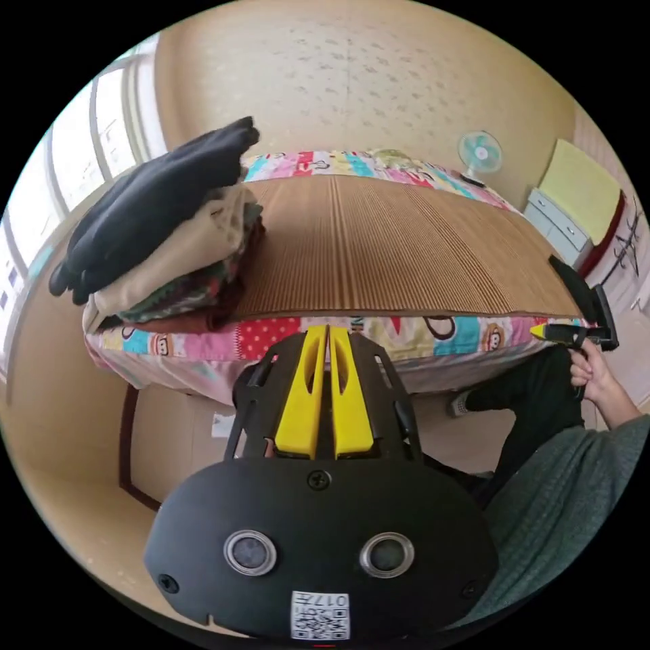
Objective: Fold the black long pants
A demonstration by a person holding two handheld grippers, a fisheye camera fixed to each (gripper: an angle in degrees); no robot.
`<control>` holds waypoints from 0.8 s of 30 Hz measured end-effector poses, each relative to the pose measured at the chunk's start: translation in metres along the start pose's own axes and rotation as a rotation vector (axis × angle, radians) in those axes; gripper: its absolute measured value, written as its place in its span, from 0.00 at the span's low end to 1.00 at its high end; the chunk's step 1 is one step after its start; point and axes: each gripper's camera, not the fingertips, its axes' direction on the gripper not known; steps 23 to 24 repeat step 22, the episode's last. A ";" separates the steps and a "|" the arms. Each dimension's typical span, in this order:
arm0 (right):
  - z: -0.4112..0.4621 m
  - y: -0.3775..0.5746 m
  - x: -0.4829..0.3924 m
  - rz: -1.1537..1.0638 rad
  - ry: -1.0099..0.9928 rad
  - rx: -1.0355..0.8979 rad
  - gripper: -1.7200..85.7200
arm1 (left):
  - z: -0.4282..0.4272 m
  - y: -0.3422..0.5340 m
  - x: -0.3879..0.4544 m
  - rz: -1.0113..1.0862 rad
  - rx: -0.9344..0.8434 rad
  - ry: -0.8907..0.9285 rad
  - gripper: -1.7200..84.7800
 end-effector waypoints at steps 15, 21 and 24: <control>-0.228 0.076 0.143 0.583 0.371 0.686 0.13 | 0.003 -0.049 0.071 0.119 0.139 0.849 0.01; -0.309 0.084 0.221 0.774 0.497 0.835 0.13 | 0.019 -0.042 0.034 -0.026 0.108 0.871 0.01; -0.313 0.080 0.227 0.783 0.503 0.827 0.14 | 0.025 -0.039 0.020 -0.075 0.110 0.890 0.01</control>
